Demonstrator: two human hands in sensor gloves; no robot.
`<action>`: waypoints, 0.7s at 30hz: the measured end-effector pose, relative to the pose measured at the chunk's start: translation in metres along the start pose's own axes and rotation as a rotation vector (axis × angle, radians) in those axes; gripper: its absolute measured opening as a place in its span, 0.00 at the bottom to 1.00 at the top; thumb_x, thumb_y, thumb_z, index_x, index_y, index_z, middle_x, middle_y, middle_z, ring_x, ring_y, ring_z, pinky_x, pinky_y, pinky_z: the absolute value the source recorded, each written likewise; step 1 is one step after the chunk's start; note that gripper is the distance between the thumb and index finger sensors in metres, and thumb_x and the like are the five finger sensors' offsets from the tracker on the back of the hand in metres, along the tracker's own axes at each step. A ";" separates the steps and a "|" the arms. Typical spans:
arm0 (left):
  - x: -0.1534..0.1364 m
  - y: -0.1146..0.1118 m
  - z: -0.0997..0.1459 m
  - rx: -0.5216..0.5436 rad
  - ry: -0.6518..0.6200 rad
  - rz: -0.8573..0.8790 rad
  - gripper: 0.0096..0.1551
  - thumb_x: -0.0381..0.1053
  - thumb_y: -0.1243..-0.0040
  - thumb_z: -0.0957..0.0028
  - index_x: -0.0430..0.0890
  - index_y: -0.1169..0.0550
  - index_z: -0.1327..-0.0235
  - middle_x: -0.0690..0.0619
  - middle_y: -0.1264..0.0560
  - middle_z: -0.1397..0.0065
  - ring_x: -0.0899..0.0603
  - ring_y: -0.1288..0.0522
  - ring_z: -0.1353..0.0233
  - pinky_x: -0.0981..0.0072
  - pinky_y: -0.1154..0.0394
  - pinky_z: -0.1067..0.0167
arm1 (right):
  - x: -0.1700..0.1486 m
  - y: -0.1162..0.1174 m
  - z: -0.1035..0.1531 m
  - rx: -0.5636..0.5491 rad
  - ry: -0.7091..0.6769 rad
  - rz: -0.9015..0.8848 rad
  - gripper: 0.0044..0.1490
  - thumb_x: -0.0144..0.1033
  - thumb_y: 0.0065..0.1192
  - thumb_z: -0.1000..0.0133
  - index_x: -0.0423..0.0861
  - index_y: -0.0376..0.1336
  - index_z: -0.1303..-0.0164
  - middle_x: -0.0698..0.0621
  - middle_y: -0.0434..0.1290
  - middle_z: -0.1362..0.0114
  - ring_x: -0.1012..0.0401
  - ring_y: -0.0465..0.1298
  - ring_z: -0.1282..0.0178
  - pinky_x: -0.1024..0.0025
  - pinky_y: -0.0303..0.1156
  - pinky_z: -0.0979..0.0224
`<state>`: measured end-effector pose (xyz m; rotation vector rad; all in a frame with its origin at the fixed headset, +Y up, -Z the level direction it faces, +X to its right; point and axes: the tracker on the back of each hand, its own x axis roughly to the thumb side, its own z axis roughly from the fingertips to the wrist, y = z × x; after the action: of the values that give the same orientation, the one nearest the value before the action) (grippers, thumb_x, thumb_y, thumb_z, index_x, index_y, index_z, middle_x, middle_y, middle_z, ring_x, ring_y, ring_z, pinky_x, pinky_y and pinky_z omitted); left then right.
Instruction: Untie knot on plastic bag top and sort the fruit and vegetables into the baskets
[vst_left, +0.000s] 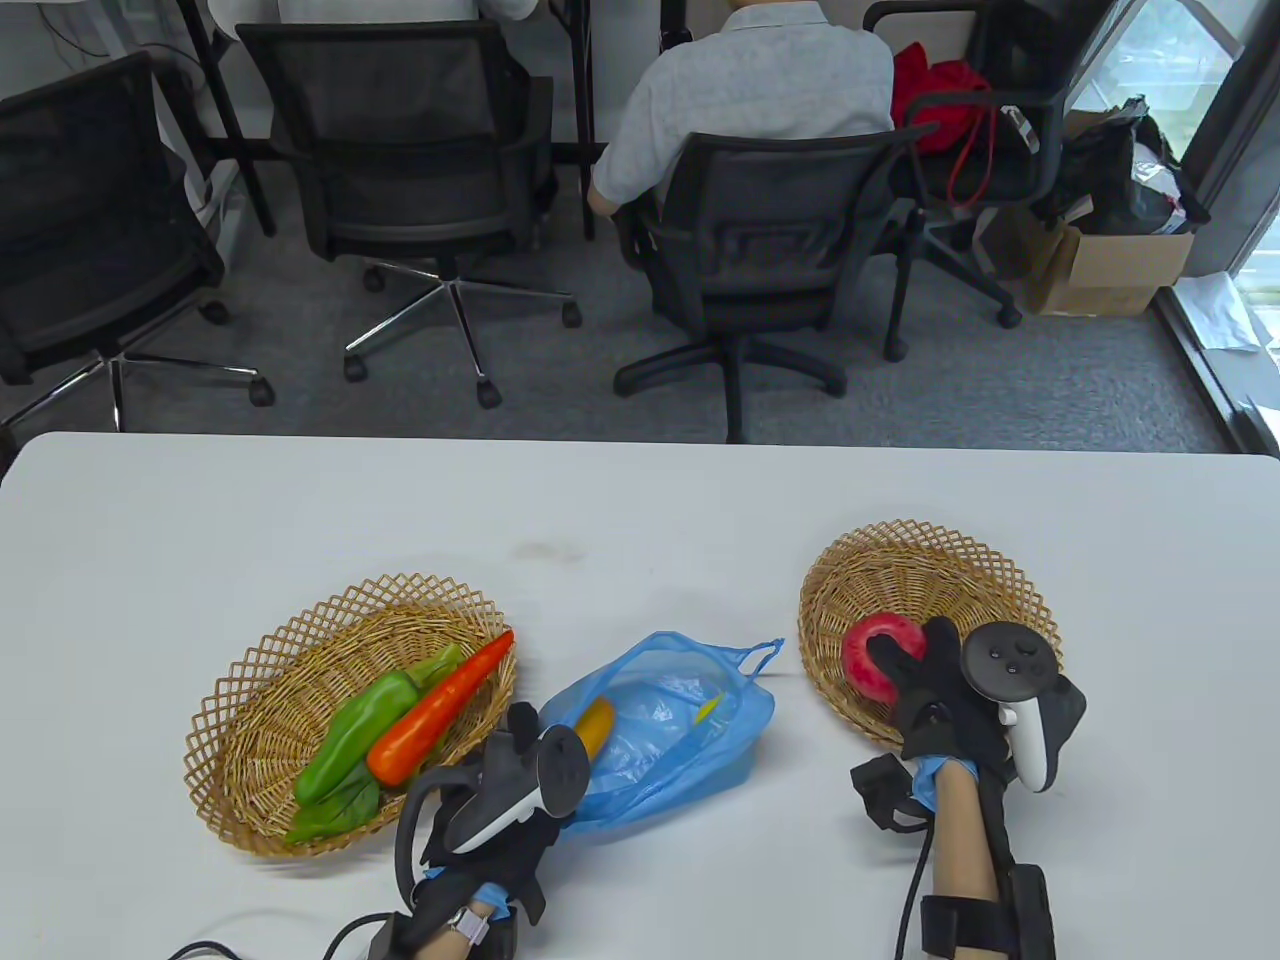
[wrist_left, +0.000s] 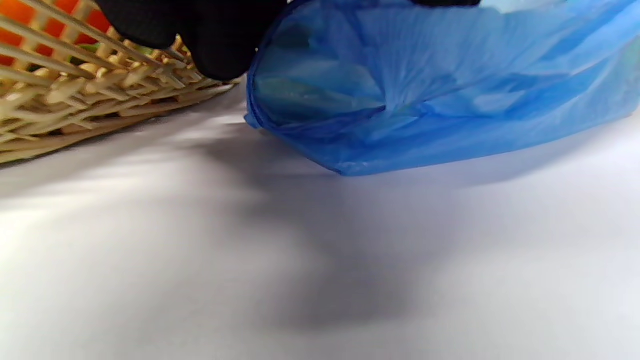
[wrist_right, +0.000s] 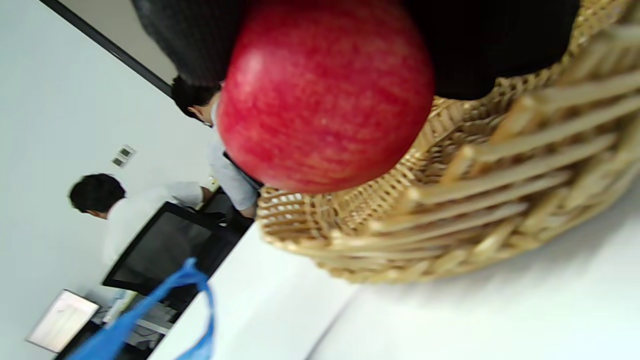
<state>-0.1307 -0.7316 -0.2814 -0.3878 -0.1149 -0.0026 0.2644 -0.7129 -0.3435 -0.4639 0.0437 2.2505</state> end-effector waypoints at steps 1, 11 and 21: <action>0.000 0.000 0.000 0.000 0.000 0.002 0.59 0.60 0.45 0.41 0.30 0.56 0.14 0.33 0.40 0.17 0.33 0.29 0.25 0.36 0.31 0.29 | -0.001 0.001 -0.002 0.003 0.003 0.009 0.54 0.44 0.57 0.36 0.22 0.41 0.16 0.14 0.54 0.23 0.25 0.65 0.32 0.30 0.63 0.33; -0.001 0.000 -0.001 0.001 0.000 0.009 0.59 0.60 0.45 0.40 0.30 0.56 0.14 0.33 0.39 0.18 0.33 0.29 0.25 0.37 0.31 0.29 | -0.018 0.012 -0.015 0.094 0.074 -0.022 0.53 0.42 0.55 0.34 0.19 0.42 0.17 0.12 0.53 0.24 0.22 0.62 0.31 0.27 0.60 0.33; -0.002 0.000 -0.001 0.005 -0.001 0.023 0.58 0.60 0.45 0.41 0.30 0.56 0.14 0.33 0.39 0.18 0.34 0.28 0.25 0.37 0.30 0.29 | -0.007 0.014 -0.009 0.029 0.084 0.120 0.53 0.40 0.54 0.34 0.18 0.39 0.18 0.12 0.50 0.23 0.22 0.57 0.29 0.25 0.56 0.31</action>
<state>-0.1327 -0.7320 -0.2820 -0.3842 -0.1113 0.0204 0.2614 -0.7285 -0.3516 -0.5528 0.1513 2.3435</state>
